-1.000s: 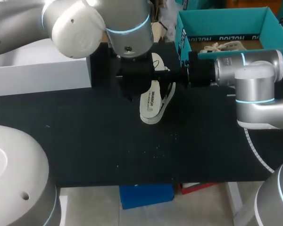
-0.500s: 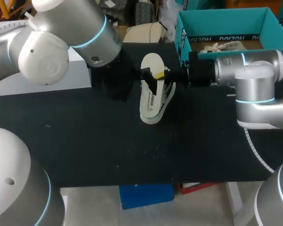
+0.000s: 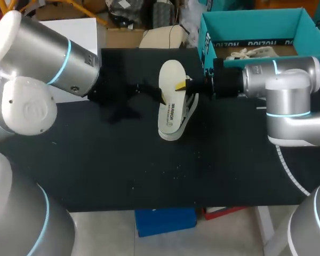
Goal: Take the shoe out of the shoebox, open the shoe tongue, remove and reinsert the insole, then place the shoe into the shoebox
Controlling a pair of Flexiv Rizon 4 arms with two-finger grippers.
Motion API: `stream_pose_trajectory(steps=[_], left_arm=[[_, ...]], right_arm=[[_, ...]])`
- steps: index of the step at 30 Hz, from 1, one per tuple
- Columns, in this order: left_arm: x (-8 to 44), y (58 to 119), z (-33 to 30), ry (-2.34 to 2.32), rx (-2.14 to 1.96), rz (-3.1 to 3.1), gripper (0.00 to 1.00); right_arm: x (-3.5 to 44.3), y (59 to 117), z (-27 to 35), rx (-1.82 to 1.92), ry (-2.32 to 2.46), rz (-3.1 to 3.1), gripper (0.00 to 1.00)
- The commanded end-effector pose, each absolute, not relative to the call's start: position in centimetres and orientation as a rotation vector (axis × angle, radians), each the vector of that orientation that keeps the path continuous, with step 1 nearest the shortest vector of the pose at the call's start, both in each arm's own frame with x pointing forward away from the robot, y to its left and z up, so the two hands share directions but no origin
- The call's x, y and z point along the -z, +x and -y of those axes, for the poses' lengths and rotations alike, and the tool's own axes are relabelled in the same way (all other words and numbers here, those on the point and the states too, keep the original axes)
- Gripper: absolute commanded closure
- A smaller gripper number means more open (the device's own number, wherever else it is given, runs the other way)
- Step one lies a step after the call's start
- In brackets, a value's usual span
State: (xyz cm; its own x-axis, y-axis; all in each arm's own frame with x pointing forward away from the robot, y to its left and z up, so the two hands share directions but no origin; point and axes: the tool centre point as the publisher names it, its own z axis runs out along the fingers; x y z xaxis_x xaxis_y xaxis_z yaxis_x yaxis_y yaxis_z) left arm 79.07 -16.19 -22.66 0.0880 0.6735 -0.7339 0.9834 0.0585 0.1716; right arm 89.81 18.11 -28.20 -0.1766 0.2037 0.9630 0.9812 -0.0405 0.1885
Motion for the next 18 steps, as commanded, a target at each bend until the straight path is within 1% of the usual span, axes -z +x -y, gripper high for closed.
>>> stream_pose_trajectory(steps=[1,7,10,18], left_arm=[[23.3,78.7,15.7,1.224,1.003,-1.185,0.00],[23.3,78.7,15.7,1.224,1.003,-1.185,0.00],[24.2,79.4,16.0,1.143,1.083,-1.069,0.00],[24.5,81.9,15.1,1.145,1.098,-0.898,0.00]], right_arm=[[28.2,89.9,-18.2,1.287,-1.311,1.470,1.00],[28.2,89.9,-18.2,1.287,-1.311,1.470,1.00],[28.2,89.9,-18.2,1.287,-1.311,1.470,1.00],[28.2,89.9,-18.2,1.287,-1.311,1.470,1.00]])
